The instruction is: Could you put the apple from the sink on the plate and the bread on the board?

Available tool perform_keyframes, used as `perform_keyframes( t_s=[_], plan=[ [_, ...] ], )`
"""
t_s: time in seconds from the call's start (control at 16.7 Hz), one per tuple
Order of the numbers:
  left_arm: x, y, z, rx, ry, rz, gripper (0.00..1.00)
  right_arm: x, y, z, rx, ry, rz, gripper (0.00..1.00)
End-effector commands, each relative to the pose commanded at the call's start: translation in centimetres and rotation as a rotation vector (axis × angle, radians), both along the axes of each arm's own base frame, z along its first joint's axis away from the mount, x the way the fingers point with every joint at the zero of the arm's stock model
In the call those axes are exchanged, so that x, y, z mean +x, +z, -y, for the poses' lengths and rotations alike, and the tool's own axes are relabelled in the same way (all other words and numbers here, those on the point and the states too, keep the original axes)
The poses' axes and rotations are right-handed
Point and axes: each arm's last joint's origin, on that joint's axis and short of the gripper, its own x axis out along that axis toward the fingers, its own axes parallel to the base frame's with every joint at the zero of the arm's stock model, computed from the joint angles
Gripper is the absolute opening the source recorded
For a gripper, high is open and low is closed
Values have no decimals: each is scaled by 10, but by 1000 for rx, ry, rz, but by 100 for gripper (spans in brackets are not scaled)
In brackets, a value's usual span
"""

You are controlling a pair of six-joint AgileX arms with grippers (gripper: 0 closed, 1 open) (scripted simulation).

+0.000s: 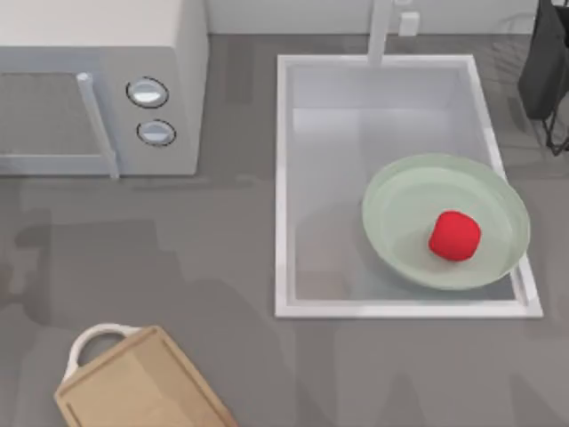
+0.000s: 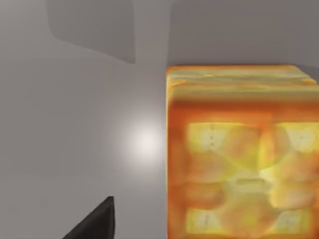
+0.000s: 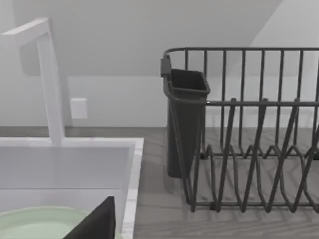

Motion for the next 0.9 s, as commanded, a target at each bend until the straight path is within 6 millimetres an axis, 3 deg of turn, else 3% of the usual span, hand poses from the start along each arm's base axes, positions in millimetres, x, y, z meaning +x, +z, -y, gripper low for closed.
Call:
perform_keyframes(
  t_s=[0.18, 0.54, 0.9],
  plan=[
    [-7, -13, -6, 0, 5, -2, 100, 0, 0, 0, 0, 0, 0, 100],
    [-5, -63, -5, -2, 4, -6, 100, 0, 0, 0, 0, 0, 0, 100],
    [1, -70, -1, -1, 3, -2, 100, 0, 0, 0, 0, 0, 0, 100]
  ],
)
